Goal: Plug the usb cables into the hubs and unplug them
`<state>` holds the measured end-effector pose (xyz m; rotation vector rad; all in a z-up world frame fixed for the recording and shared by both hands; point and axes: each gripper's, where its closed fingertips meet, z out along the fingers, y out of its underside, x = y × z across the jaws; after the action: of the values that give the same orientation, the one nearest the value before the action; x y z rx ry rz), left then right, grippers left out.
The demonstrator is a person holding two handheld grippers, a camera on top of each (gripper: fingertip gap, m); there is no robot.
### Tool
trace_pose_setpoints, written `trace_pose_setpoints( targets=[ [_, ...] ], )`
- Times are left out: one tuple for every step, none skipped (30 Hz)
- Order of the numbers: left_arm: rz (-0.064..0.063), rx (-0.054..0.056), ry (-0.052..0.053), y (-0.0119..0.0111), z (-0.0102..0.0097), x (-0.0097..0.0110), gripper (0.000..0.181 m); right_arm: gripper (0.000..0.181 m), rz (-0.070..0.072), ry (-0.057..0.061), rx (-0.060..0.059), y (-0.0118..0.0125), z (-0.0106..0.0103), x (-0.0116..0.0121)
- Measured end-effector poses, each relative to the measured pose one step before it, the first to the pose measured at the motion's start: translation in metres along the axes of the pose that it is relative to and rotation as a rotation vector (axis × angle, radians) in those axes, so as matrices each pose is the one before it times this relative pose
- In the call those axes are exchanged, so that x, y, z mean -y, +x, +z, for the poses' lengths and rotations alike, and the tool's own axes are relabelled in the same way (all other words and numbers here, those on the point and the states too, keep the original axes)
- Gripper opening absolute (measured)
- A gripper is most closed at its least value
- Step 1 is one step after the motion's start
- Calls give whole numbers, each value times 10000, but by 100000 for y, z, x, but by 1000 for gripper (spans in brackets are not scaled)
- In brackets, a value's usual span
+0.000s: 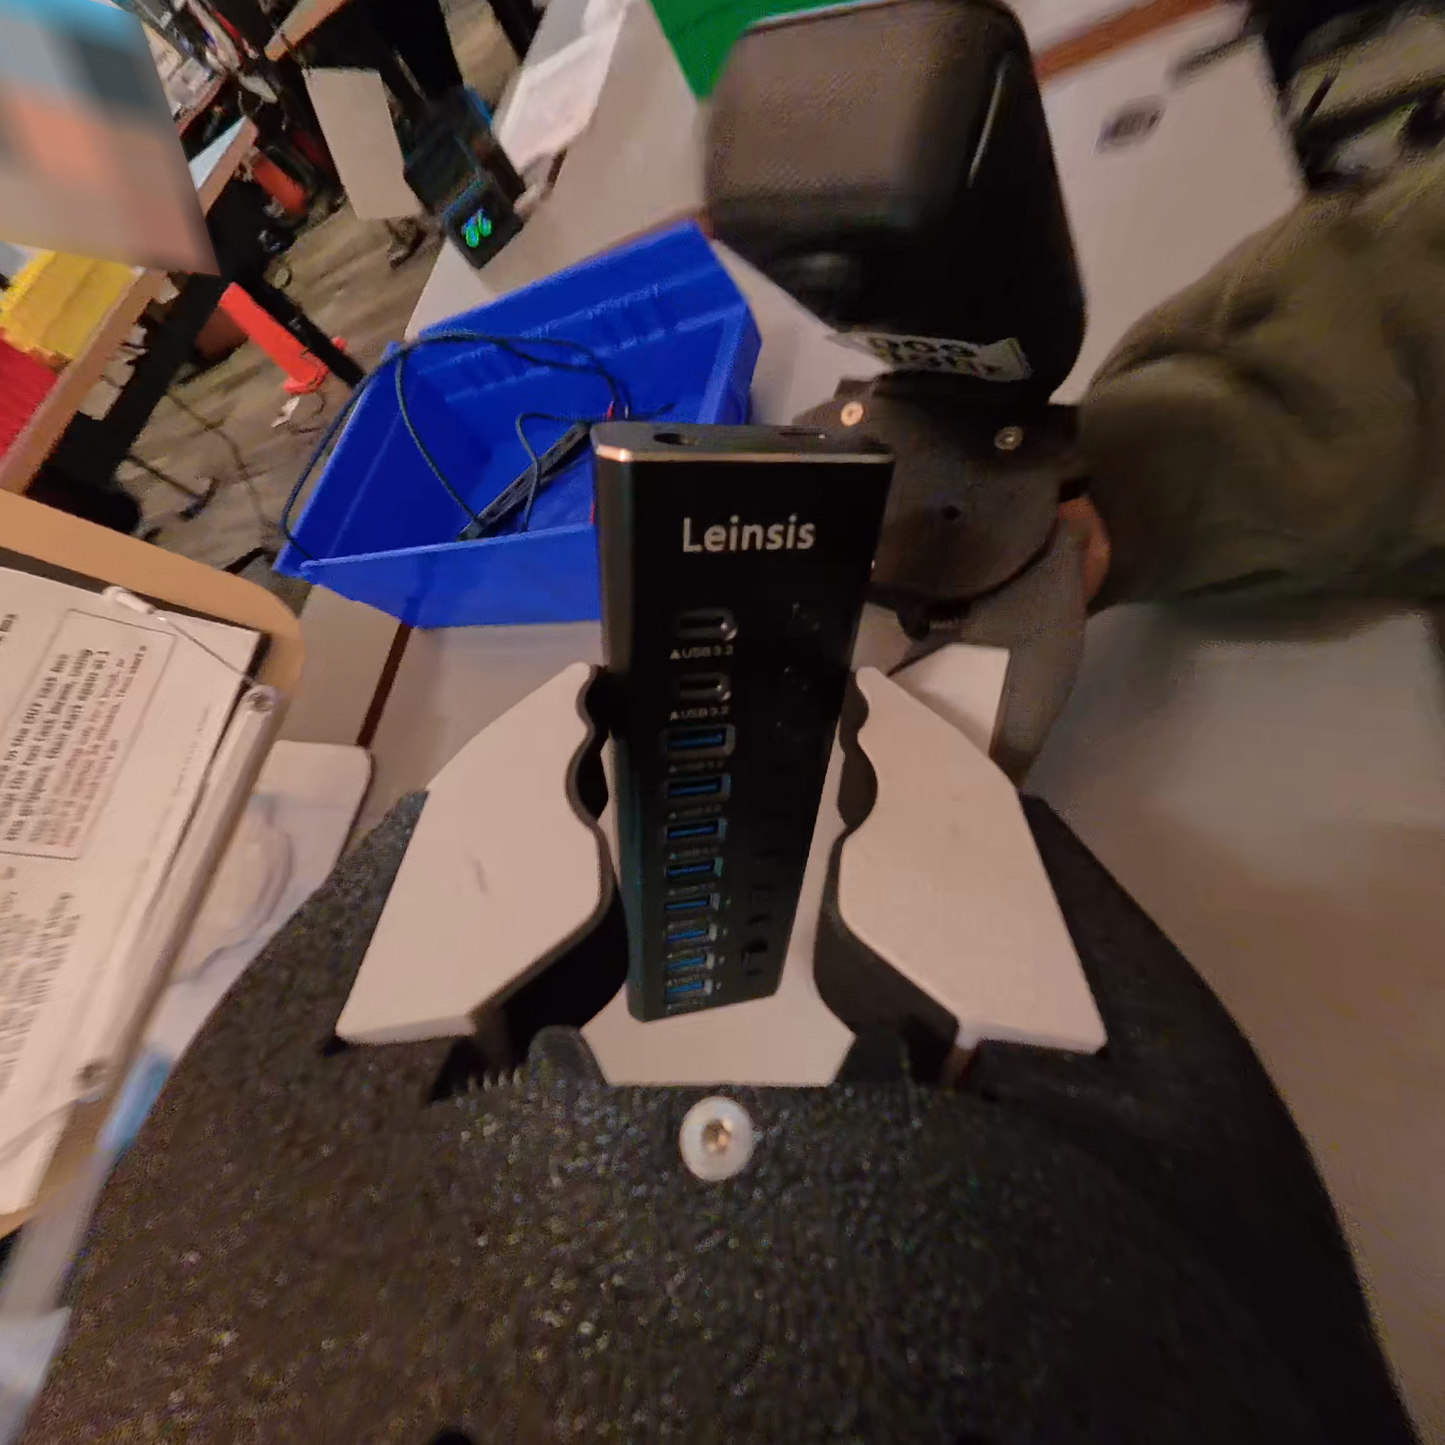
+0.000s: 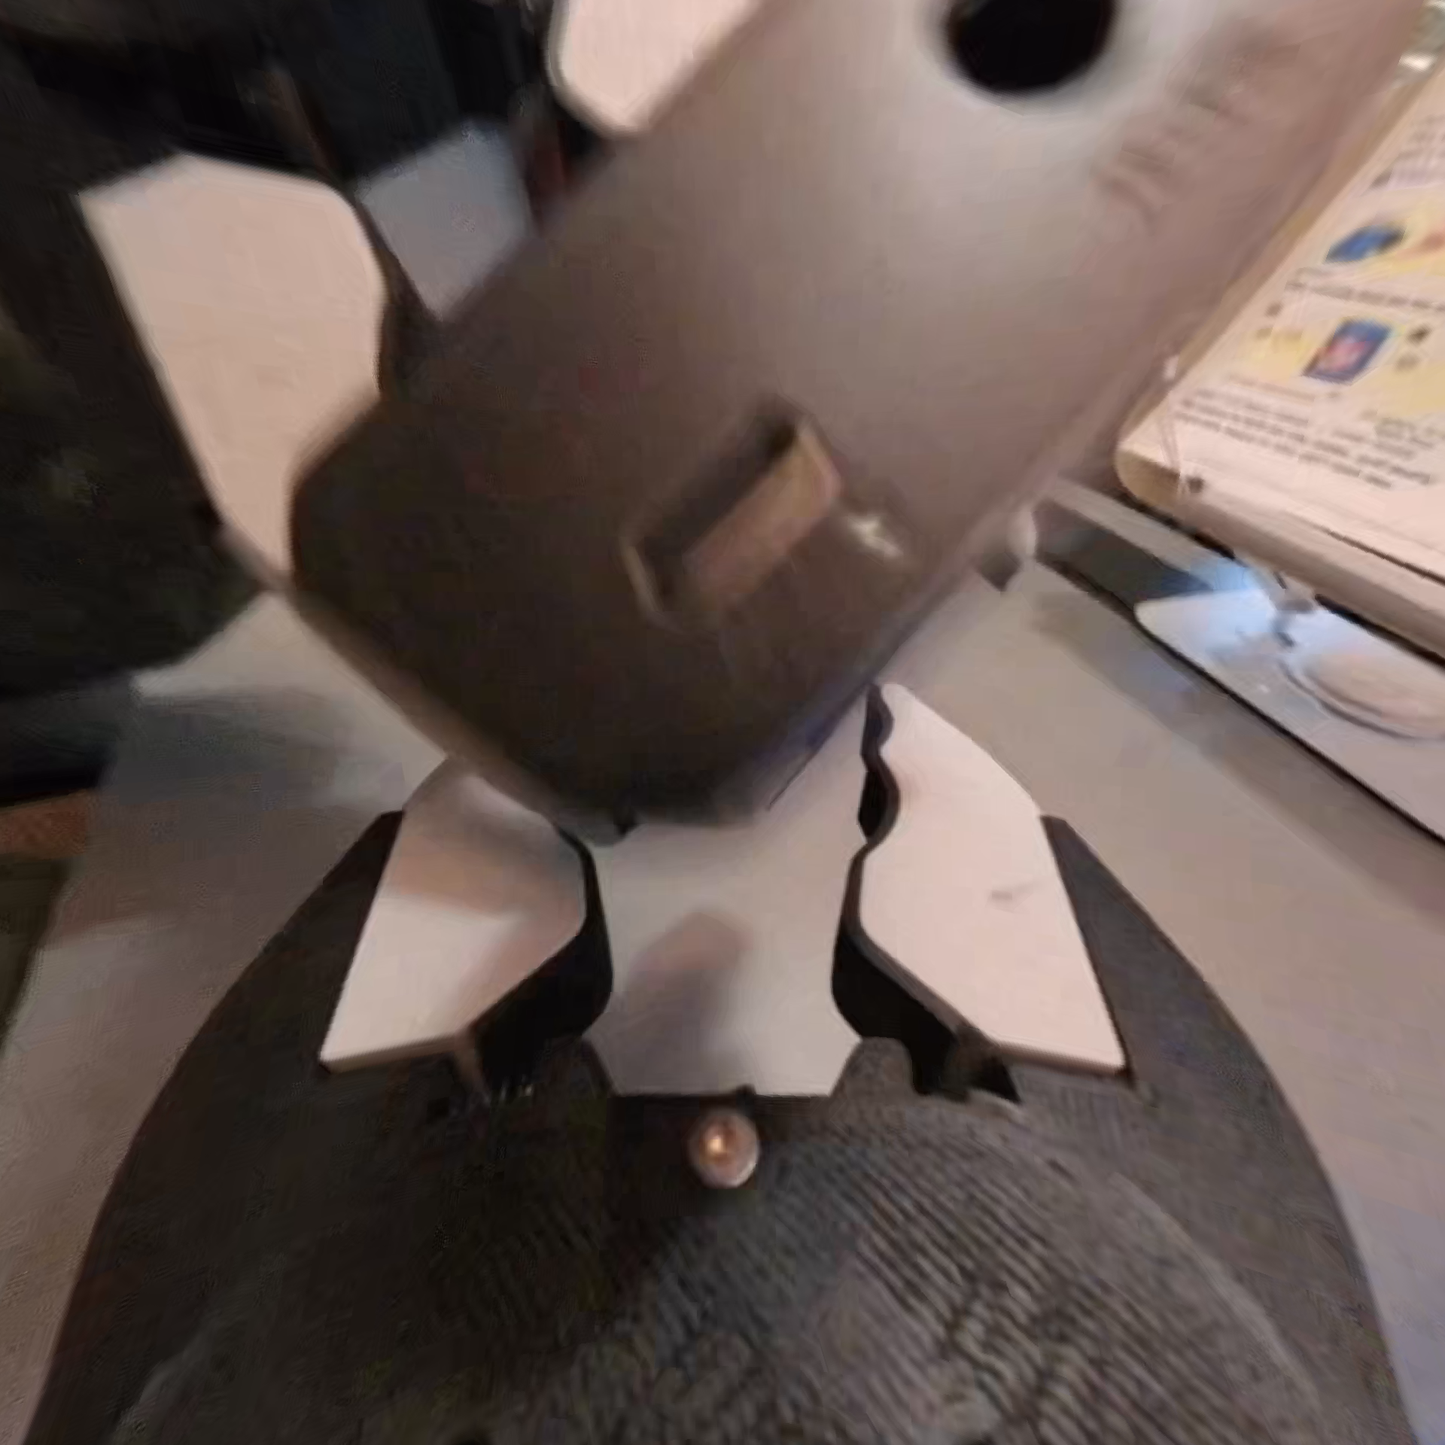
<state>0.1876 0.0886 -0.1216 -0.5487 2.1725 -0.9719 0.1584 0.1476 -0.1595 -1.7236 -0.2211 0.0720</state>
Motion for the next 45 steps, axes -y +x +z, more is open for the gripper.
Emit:
trace_pose_setpoints(
  targets=[
    [-601, -330, 666, -204, -538, 525, 56, 73, 576, 954, 463, -243, -687, 1339],
    [-728, -572, 768, 63, -633, 644, 56, 75, 480, 754, 364, -42, -605, 1138],
    [-747, -754, 759, 338, -604, 646, 56, 87, 396, 662, 267, -17, -505, 1070],
    [-683, -715, 791, 407, -455, 674, 56, 90, 307, 467, 213, -27, -359, 823],
    [-547, -605, 839, 385, -263, 703, 56, 92, 67, 114, 374, -508, -53, 289],
    [-349, -597, 716, 410, -116, 481, 56, 91, -106, -133, 385, -634, 179, -164],
    [-341, -469, 484, 253, -25, 220, 56, 89, -179, -300, 268, -618, 370, -468],
    [-314, -186, 279, -84, 40, 25, 56, 83, -316, -484, 30, -295, 417, -756],
    [-80, -73, 31, -185, 23, -227, 56, 74, -305, -456, -70, -164, 253, -636],
    [98, -166, -128, 13, -75, -372, 56, 74, -117, -326, -157, 139, 117, -509],
    [89, -122, -225, 26, -166, -365, 56, 73, 15, -174, -5, -64, 0, -371],
    [-1, -99, -266, 31, -174, -312, 56, 73, 97, -67, 55, -102, -102, -219],
    [54, -94, -214, 93, -155, -207, 56, 74, 74, 96, 1, -97, -135, 14],
    [151, -115, -200, 165, -129, -197, 56, 76, 42, 216, 31, -120, -177, 317],
    [129, -148, -250, 209, -83, -277, 56, 77, 95, 123, 26, -44, -160, 326],
    [72, -122, -302, 140, -5, -334, 55, 75, 114, 57, -4, 38, -142, 246],
    [123, -105, -260, 121, 38, -315, 55, 70, 43, -44, 139, -102, -49, 57],
    [156, -110, -203, 115, 72, -268, 55, 64, -104, -150, 242, -273, 79, -206],
    [149, -116, -160, 94, 45, -231, 55, 62, -129, -121, 117, -173, 158, -245],
    [114, -136, -67, 122, -12, -141, 55, 61, -188, 0, -30, -14, 118, -107],
    [63, -109, 46, 78, -66, -39, 55, 61, -116, 37, -45, -8, 89, -29],
    [-31, -94, 31, 48, -87, -90, 55, 60, -28, -166, -4, -22, 102, -187],
    [-98, -68, 17, -4, -100, -148, 55, 60, -63, -187, -100, 37, 82, -179],
    [-91, -54, 65, 15, -106, -64, 56, 61, -19, -56, -117, 47, 98, 10],
    [-250, 266, 25, -322, -112, -5, 55, 61, 63, 92, -413, 769, -54, 33],
    [-308, 598, -31, -683, -129, 60, 56, 60, 49, 90, -589, 898, -182, 28],
    [-251, 714, 71, -745, -144, 225, 56, 60, -6, -151, -488, 867, -209, -294],
    [-124, 563, 202, -408, -116, 384, 60, 60, -119, -459, -255, 581, -120, -635],
    [87, 241, 174, 151, -69, 358, 63, 60, -297, -440, -357, 611, 28, -622],
    [263, 295, -105, 96, 23, -5, 66, 60, -293, -389, -222, 200, 89, -513],
    [433, 386, -401, -132, 106, -379, 65, 60, -143, -290, 229, -404, 152, -323],
    [454, 293, -495, -126, 179, -532, 66, 61, -195, 35, 368, -731, 182, 104],
    [288, 45, -408, 92, 244, -468, 74, 60, -105, 187, 272, -613, 244, 332],
    [39, -184, -178, 241, 194, -178, 75, 60, 135, 49, 147, -374, 210, 239],
    [93, -551, 99, 708, -34, 141, 60, 60, 259, 49, 81, -135, 59, 127],
    [110, -3, 44, -85, -111, 54, 59, 60, 173, 96, 74, 66, 11, 101],
    [1, -14, -52, -120, -116, -69, 59, 60, 20, -13, -26, 96, -64, -33],
    [-55, -127, 13, -6, -59, -74, 59, 60, 6, -31, 62, -10, -92, -28],
    [-48, -161, 135, 54, -64, 86, 60, 60, 143, 184, 88, -71, -108, 216],
    [-97, -127, 147, 19, -105, 161, 59, 60, 215, 308, 79, -66, -109, 350],
    [-109, -93, 43, -19, -115, 86, 59, 61, 180, 189, 6, -21, -63, 226],
    [-13, -55, -72, -29, -82, -45, 59, 61, 119, 152, -28, -1, -69, 206],
    [49, 35, -130, -94, -25, -111, 59, 62, 84, 87, -32, 40, 17, 58],
    [31, 123, -175, -216, 18, -182, 59, 63, 73, -17, -97, 181, 65, -184],
    [-1, 101, -236, -197, 47, -295, 59, 60, -64, -56, -145, 247, 39, -265]
  ],
)
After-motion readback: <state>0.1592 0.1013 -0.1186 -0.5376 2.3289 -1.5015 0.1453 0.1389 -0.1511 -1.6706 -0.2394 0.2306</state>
